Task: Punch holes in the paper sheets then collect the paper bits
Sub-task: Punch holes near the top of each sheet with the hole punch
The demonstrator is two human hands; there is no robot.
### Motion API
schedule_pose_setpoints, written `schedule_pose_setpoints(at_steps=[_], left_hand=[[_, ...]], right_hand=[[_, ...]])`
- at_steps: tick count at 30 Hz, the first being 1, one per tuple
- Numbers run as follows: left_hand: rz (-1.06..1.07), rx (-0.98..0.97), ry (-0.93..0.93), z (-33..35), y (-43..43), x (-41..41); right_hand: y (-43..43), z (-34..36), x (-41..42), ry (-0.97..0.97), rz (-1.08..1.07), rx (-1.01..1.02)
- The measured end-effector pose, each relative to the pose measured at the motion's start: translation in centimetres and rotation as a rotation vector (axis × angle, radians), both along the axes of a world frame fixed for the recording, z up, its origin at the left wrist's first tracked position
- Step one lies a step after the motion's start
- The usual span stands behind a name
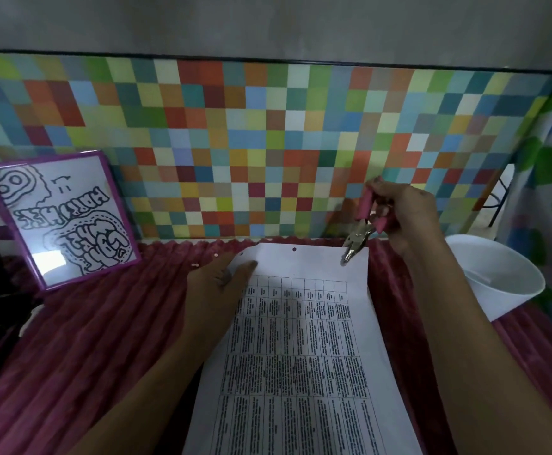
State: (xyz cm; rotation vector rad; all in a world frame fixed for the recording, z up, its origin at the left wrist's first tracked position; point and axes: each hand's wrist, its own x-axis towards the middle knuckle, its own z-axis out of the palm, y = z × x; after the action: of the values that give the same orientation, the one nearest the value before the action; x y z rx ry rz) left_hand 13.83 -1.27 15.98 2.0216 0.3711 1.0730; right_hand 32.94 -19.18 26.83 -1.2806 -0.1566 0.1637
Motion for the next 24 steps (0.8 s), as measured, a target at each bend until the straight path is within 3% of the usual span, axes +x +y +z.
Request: schedule_pose_setpoints(at_steps=[7, 13, 18, 24], left_hand=[[-0.033, 0.105, -0.036, 1.2, -0.7, -0.4], [-0.031, 0.202, -0.022, 1.7, -1.0, -0.5], [-0.018, 0.236, -0.075, 2.0, -1.1, -0.8], [-0.06, 0.282, -0.104, 1.5, -1.3, -1.0]], right_hand=[[1.5, 0.5, -2.1, -0.177, 0.017, -0.148], [2.4, 1.1, -2.9, -0.398, -0.15, -0.272], [2.6, 1.2, -2.6, -0.389, -0.218, -0.223], [3.2, 1.2, -4.1, -0.461, -0.018, -0.252]])
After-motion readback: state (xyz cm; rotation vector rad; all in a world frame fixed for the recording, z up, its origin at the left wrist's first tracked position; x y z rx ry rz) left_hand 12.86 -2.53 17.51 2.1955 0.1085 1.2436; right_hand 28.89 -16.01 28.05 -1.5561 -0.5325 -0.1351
